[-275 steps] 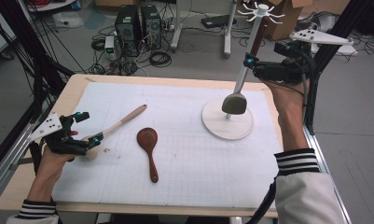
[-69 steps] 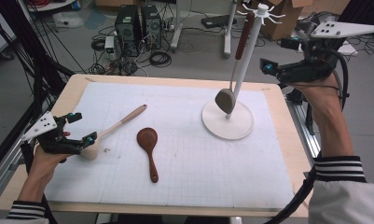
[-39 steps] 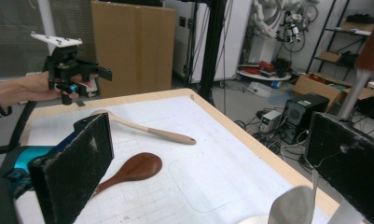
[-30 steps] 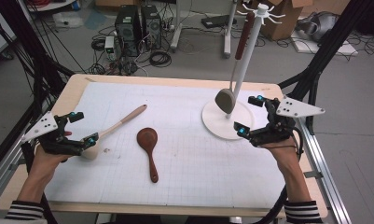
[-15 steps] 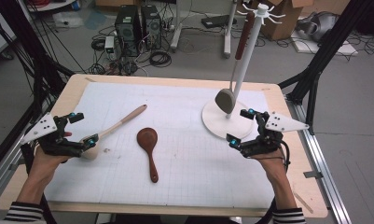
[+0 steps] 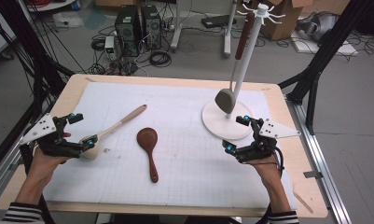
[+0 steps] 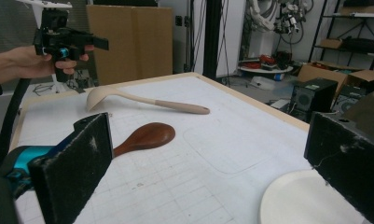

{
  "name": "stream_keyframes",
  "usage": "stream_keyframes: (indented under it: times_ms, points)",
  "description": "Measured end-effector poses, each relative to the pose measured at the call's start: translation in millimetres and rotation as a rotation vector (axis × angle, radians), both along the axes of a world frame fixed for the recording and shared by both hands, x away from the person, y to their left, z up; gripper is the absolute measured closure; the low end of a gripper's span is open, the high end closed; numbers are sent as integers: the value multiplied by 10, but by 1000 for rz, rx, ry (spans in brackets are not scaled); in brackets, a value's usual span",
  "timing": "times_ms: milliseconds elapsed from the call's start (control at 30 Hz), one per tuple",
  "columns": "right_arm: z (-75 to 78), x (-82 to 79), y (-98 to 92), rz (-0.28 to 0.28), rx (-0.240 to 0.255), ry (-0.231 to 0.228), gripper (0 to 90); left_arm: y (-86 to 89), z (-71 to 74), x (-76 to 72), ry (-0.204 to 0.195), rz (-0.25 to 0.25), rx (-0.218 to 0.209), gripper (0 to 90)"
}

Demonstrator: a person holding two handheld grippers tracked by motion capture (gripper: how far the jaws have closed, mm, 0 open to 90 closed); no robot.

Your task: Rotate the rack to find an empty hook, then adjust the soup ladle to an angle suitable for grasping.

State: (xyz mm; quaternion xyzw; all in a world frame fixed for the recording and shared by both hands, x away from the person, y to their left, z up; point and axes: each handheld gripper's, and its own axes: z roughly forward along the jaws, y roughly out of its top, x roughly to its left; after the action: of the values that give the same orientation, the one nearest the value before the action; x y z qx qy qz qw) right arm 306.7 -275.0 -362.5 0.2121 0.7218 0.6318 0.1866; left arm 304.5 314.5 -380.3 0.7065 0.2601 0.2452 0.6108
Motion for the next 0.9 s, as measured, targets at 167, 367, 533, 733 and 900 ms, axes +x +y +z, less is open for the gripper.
stream_keyframes:
  times_ms: [167, 367, 533, 733, 900]
  points:
    - [-2, 3, -5, 3, 2, 6, 3, -9, 12, 5, 0, -7, 5, 17]
    - [-2, 2, -11, 0, 5, 9, 3, -20, 36, 9, 6, -12, 14, 17]
    - [-7, 12, -17, 1, 6, 14, 3, -31, 58, 12, 11, -4, 36, 17]
    - [-7, 12, -26, 4, 13, 20, 3, -77, 118, 38, 39, -16, 70, 17]
    - [-7, 9, -29, 1, 13, 25, 3, -147, 227, 88, 54, -9, 104, 17]
